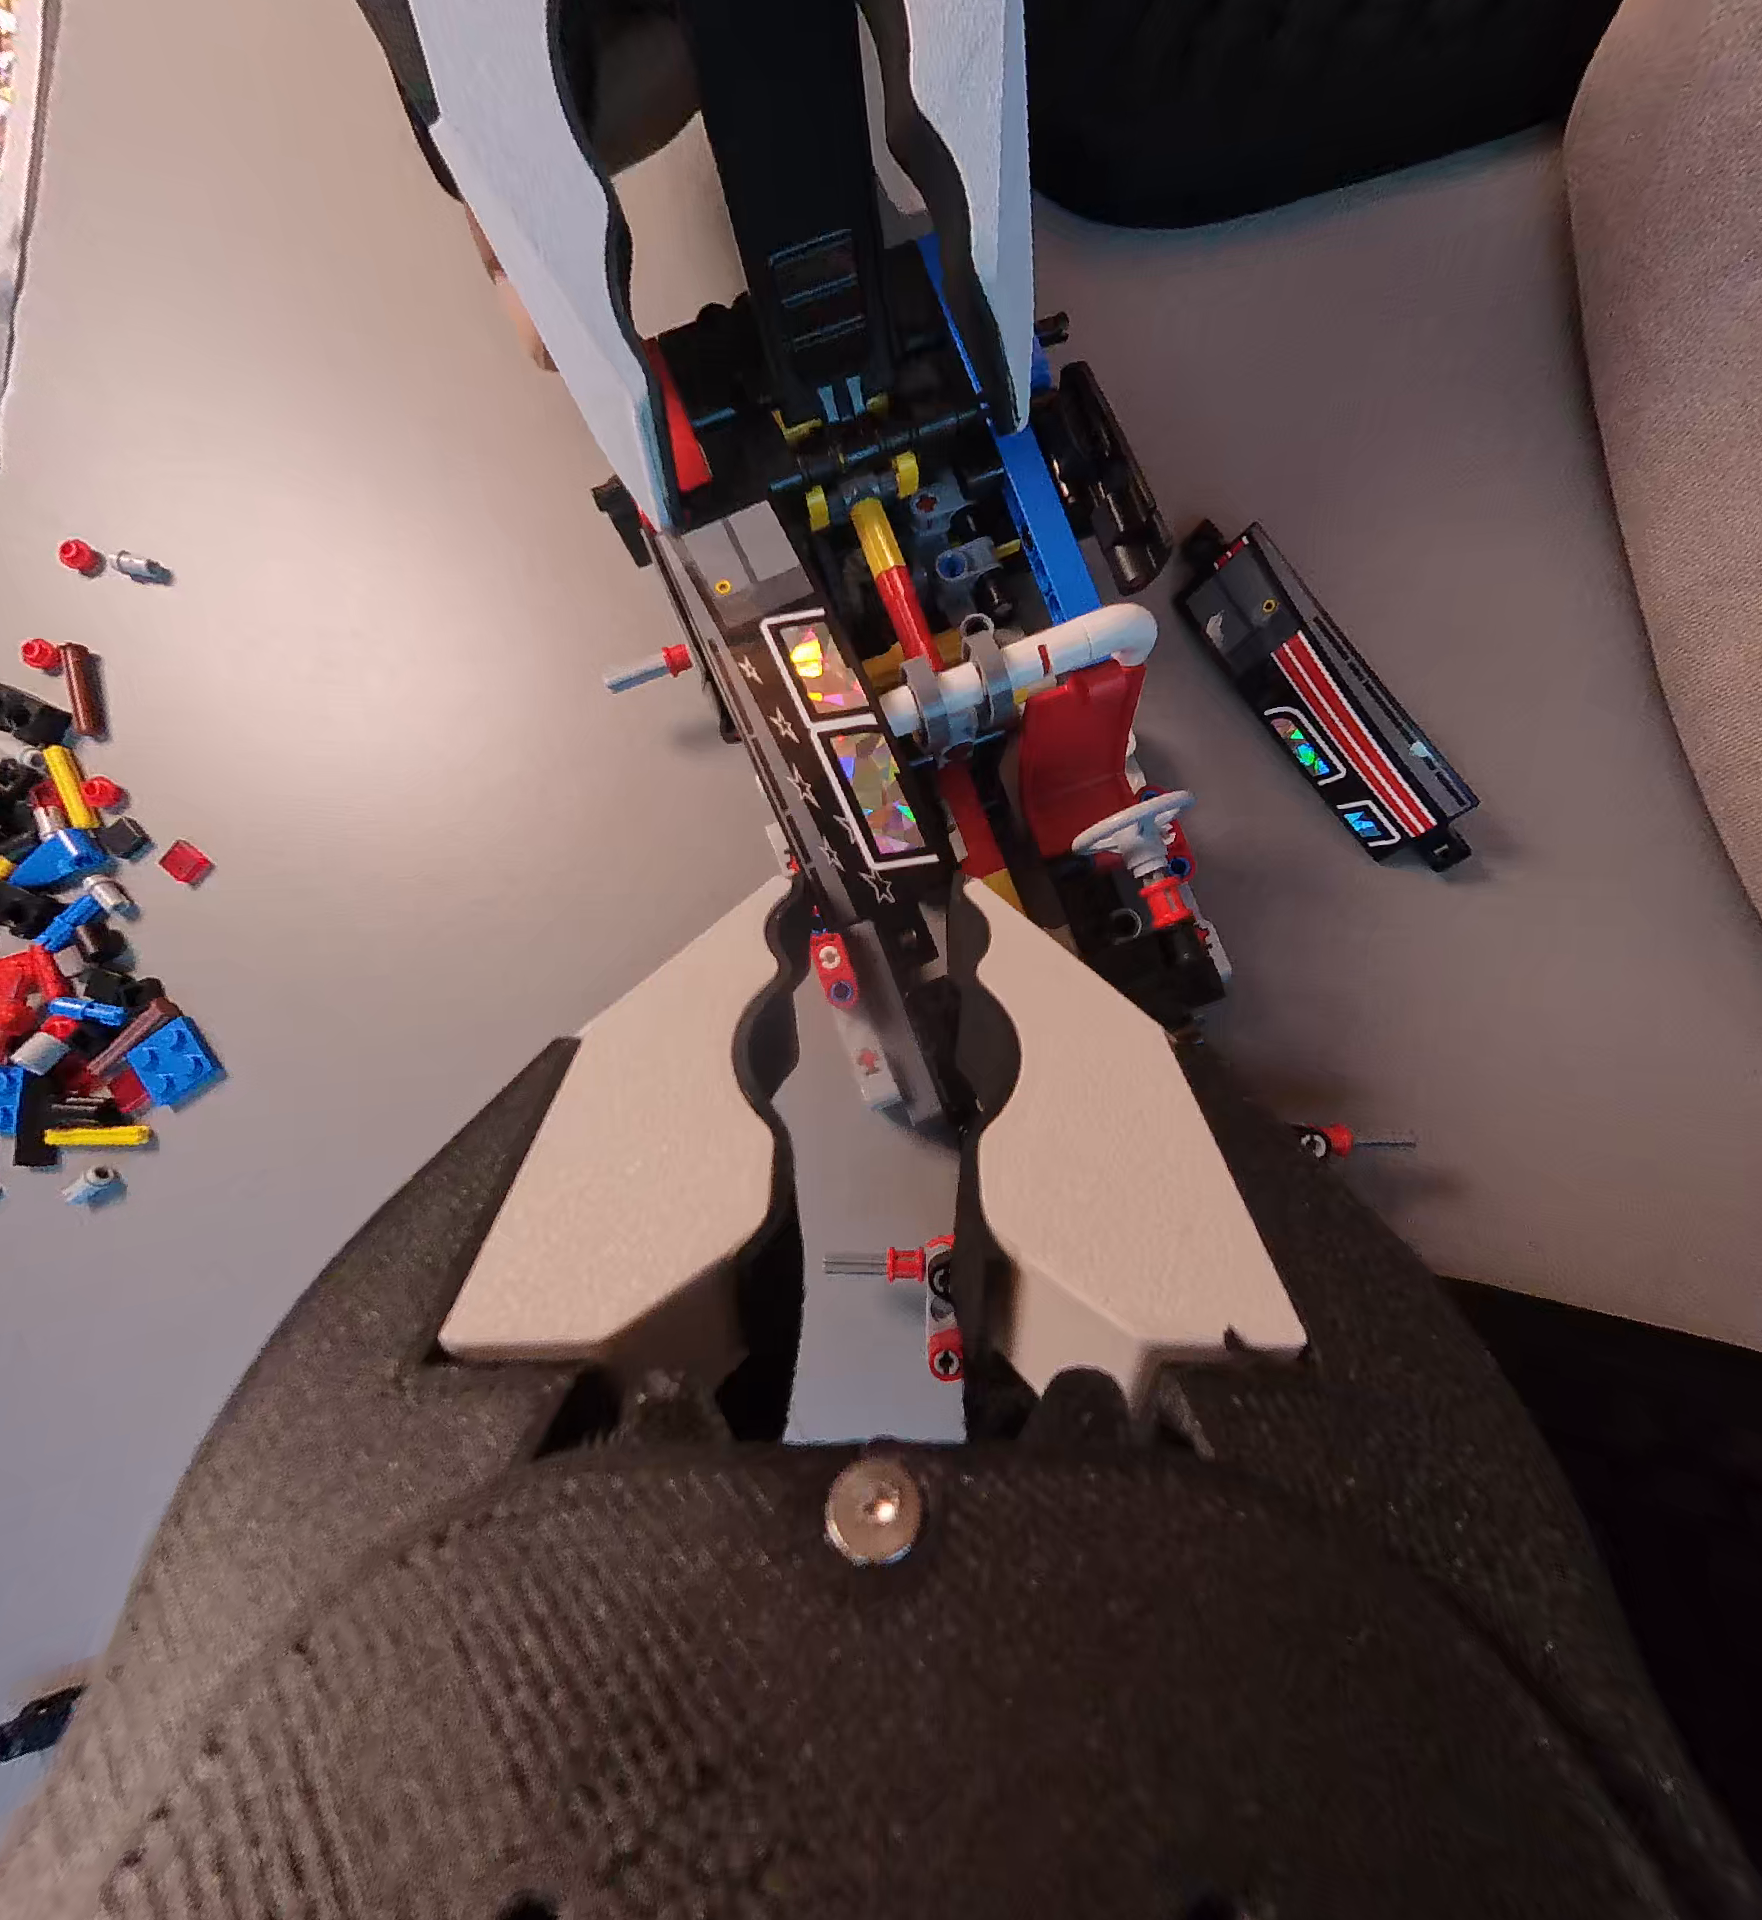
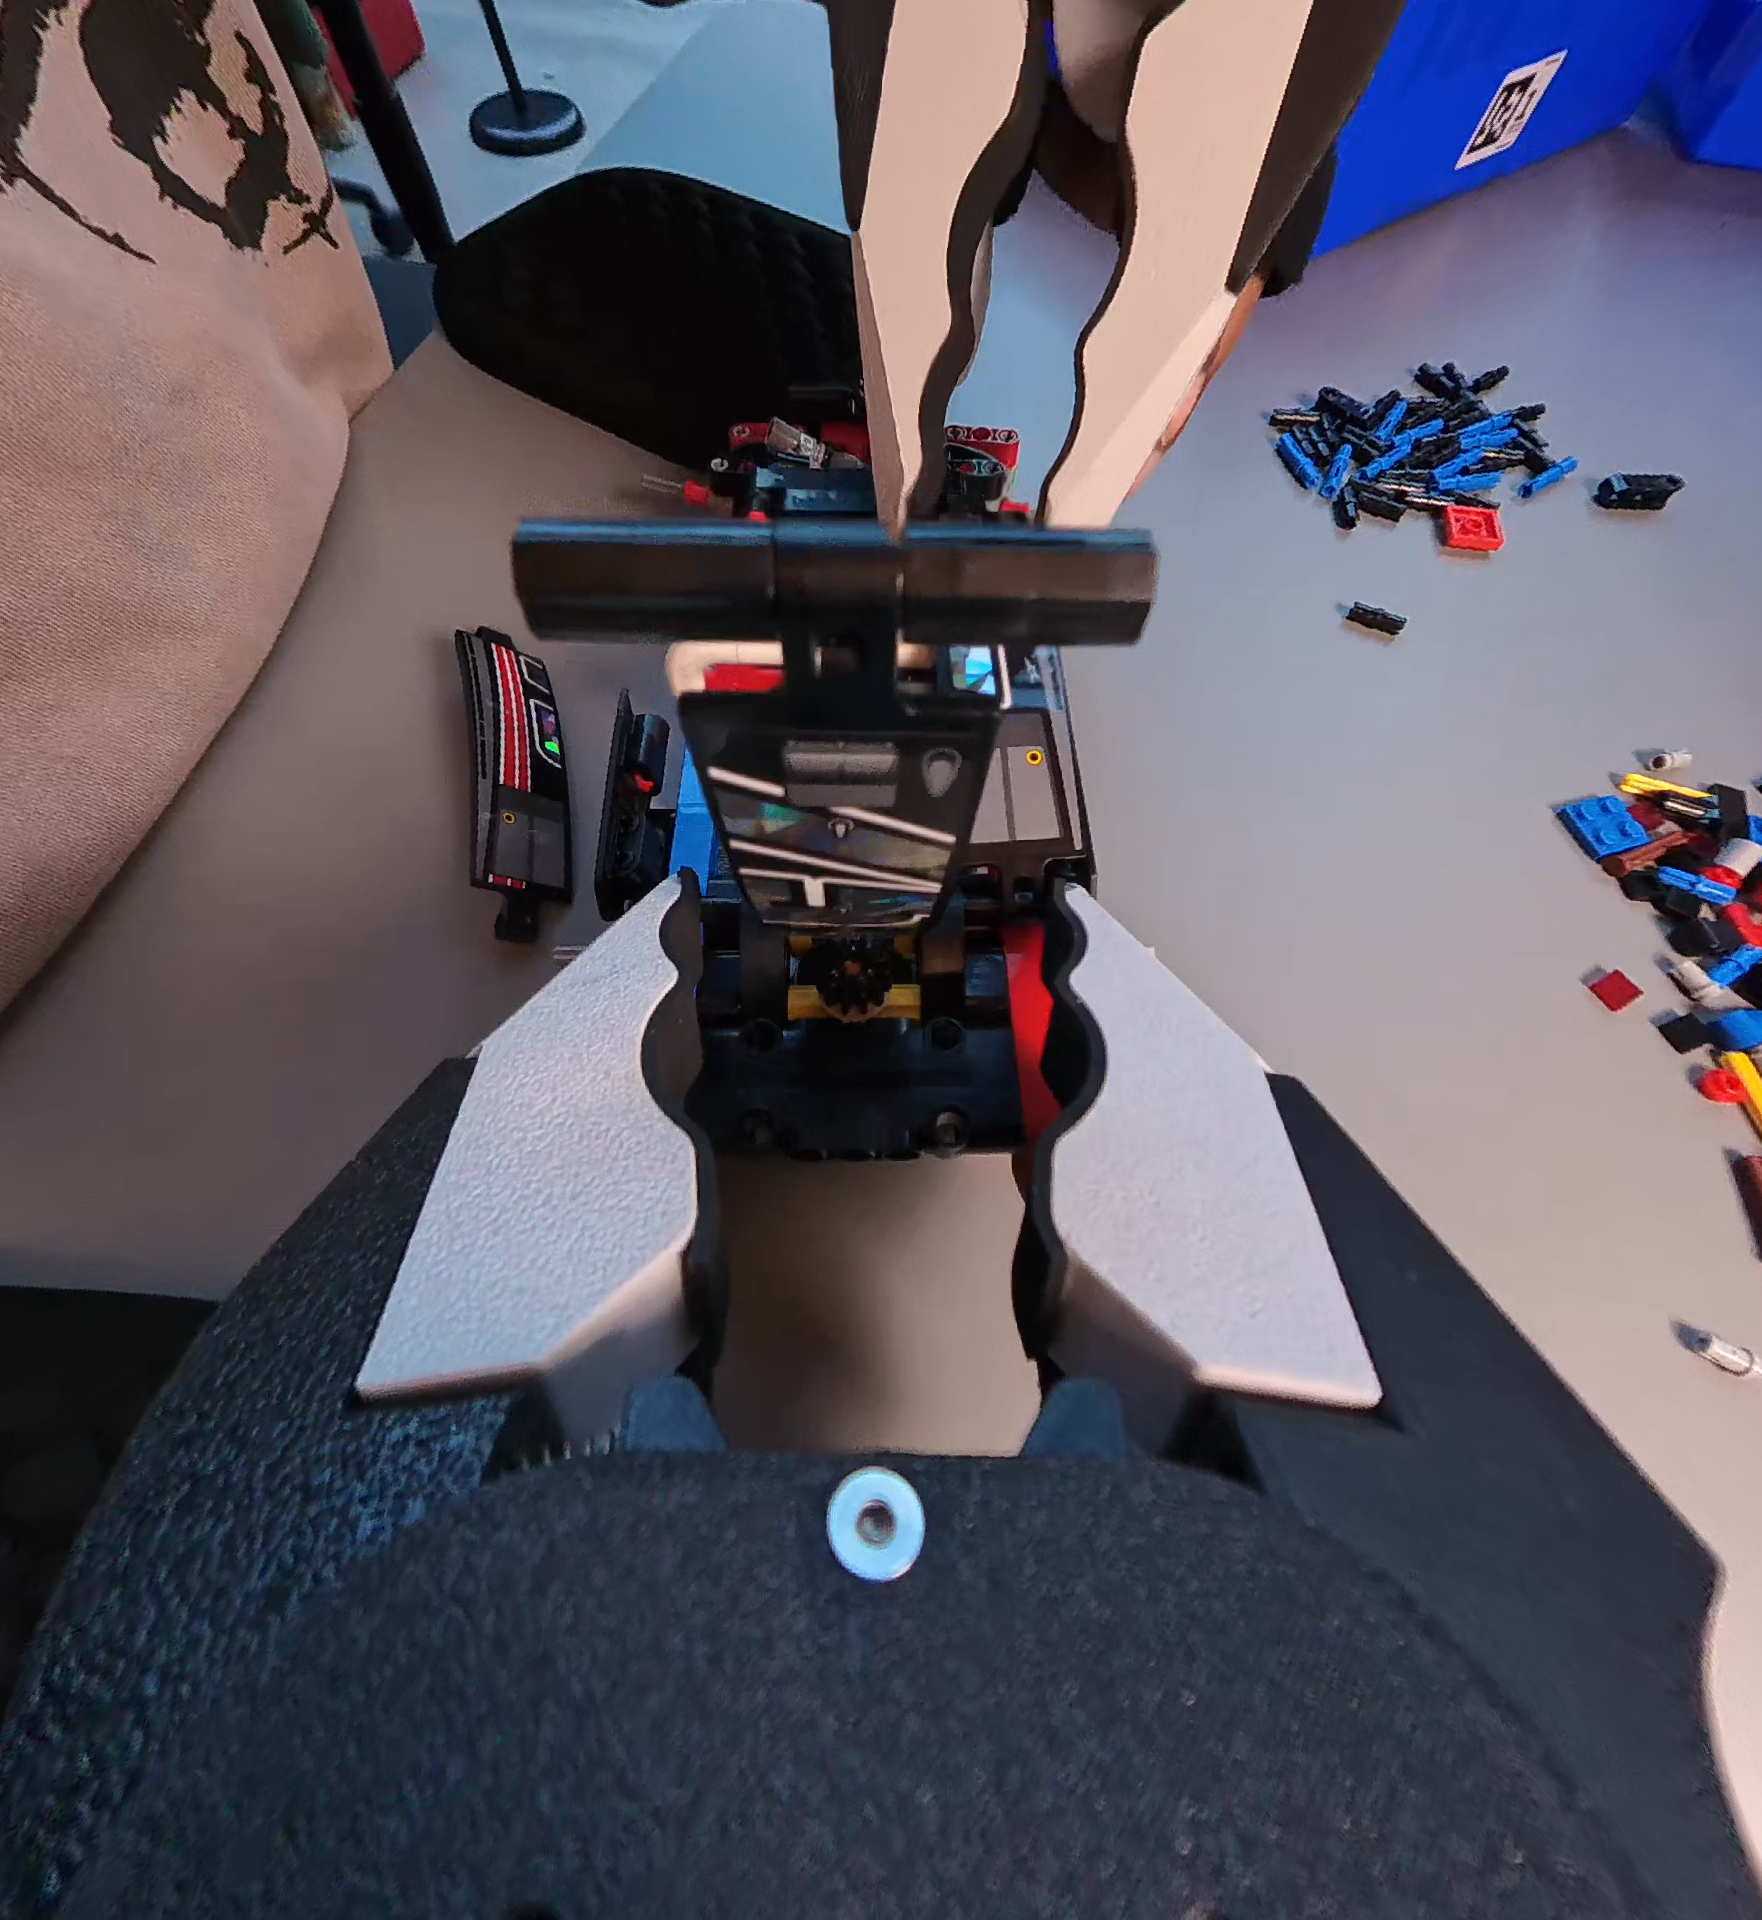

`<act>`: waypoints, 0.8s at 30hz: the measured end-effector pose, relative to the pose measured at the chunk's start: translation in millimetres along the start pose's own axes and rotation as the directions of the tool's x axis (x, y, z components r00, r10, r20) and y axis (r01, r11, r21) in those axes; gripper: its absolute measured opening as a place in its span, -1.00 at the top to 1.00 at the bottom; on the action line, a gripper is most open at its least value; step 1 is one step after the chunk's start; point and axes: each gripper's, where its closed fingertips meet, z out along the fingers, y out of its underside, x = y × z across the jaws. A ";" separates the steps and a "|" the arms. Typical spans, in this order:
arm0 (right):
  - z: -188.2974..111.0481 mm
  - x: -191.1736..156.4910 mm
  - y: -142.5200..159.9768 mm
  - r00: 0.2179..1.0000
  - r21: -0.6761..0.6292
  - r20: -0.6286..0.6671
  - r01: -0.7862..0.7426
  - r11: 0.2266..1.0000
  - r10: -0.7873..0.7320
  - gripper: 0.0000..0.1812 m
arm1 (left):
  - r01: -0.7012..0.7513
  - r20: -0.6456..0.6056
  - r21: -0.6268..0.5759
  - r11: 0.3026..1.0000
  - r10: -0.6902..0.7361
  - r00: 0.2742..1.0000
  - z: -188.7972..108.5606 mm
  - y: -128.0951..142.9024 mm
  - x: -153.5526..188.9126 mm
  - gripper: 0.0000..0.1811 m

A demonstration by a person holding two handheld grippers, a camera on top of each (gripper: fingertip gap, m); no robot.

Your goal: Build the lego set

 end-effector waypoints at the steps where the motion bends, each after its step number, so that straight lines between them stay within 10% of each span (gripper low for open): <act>1: 0.0 -0.1 0.3 1.000 -0.015 0.003 0.001 1.000 -0.001 0.29 | -0.001 -0.005 -0.007 1.000 0.001 1.000 0.0 -0.2 0.5 0.74; 24: -1.2 -2.3 1.3 0.998 -0.003 0.058 0.002 1.000 -0.002 0.31 | 0.238 -0.284 0.008 0.971 -0.226 0.932 1.2 -12.5 23.1 0.78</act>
